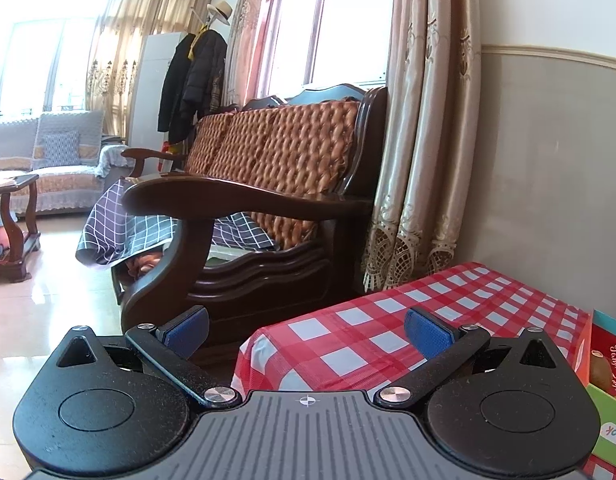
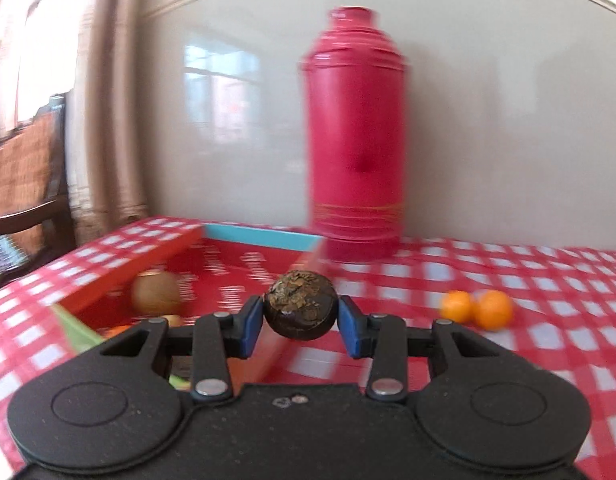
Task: Organize fruits
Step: 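Carry the dark fruit with the right gripper into the box and release, then move the left gripper to the large orange and close on it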
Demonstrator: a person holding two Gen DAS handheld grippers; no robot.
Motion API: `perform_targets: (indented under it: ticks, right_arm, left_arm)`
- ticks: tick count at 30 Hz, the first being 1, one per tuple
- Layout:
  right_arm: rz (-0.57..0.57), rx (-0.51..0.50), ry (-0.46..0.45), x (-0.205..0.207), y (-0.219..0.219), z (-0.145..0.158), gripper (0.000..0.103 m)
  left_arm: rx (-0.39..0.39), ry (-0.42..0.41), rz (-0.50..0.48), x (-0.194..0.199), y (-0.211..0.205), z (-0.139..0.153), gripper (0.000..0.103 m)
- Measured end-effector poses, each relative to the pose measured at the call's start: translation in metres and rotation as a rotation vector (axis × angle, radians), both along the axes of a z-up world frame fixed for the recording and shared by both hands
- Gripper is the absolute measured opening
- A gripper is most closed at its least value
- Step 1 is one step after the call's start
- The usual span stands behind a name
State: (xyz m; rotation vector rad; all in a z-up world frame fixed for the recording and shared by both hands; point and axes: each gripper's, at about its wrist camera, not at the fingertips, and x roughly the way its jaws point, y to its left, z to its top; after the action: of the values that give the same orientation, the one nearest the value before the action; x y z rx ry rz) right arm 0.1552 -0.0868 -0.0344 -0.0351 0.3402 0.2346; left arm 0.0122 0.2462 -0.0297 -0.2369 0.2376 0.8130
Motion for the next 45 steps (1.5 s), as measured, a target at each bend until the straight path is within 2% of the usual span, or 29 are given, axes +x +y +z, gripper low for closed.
perform_targets:
  ticks: [5, 10, 11, 12, 14, 16, 20, 24, 26, 27, 30, 34, 38, 41, 45]
  right_arm:
    - [0.133, -0.044, 0.011, -0.001, 0.034, 0.002, 0.033]
    - [0.190, -0.093, 0.038, 0.002, 0.065, -0.003, 0.033]
    - [0.191, -0.094, 0.038, 0.002, 0.067, -0.003, 0.035]
    - [0.189, -0.097, 0.032, 0.001, 0.068, -0.004, 0.051]
    - [0.176, -0.098, 0.001, -0.005, 0.067, -0.002, 0.079]
    - [0.165, -0.071, -0.055, -0.015, 0.061, 0.001, 0.079]
    - [0.123, -0.063, -0.086, -0.018, 0.050, 0.009, 0.083]
    - [0.057, -0.059, -0.085, -0.018, 0.033, 0.012, 0.083]
    - [0.020, -0.052, -0.070, -0.016, 0.024, 0.013, 0.087]
    - [-0.005, -0.044, -0.060, -0.014, 0.017, 0.014, 0.092]
    - [-0.086, -0.033, -0.054, -0.013, 0.000, 0.013, 0.093]
    - [-0.240, -0.074, -0.037, -0.010, -0.025, 0.009, 0.095]
    - [-0.370, -0.091, -0.017, -0.010, -0.054, 0.005, 0.097]
    - [-0.462, -0.083, -0.009, -0.013, -0.079, 0.002, 0.097]
    - [-0.582, -0.071, 0.003, -0.020, -0.112, -0.001, 0.097]
  left_arm:
    - [0.011, 0.000, 0.001, -0.001, 0.000, 0.000, 0.103]
    - [0.020, 0.000, 0.004, -0.003, 0.000, 0.000, 0.103]
    - [0.019, -0.001, 0.005, -0.003, 0.000, 0.000, 0.103]
    - [0.019, -0.001, 0.008, -0.002, 0.000, 0.000, 0.103]
    - [0.015, -0.002, 0.009, -0.003, 0.000, 0.000, 0.103]
    - [0.009, -0.003, 0.011, -0.003, 0.001, 0.000, 0.103]
    - [0.005, -0.006, 0.001, -0.001, -0.003, 0.001, 0.103]
    - [0.021, -0.005, -0.020, 0.002, -0.012, 0.003, 0.103]
    - [0.025, -0.004, -0.033, 0.005, -0.017, 0.004, 0.103]
    - [0.026, -0.004, -0.042, 0.007, -0.020, 0.004, 0.103]
    - [0.028, -0.008, -0.068, 0.011, -0.031, 0.006, 0.103]
    - [0.058, -0.003, -0.139, 0.022, -0.058, 0.010, 0.103]
    - [0.120, 0.005, -0.272, 0.039, -0.097, 0.015, 0.103]
    - [0.161, 0.005, -0.427, 0.055, -0.135, 0.019, 0.103]
    - [0.177, 0.040, -0.644, 0.084, -0.195, 0.022, 0.103]
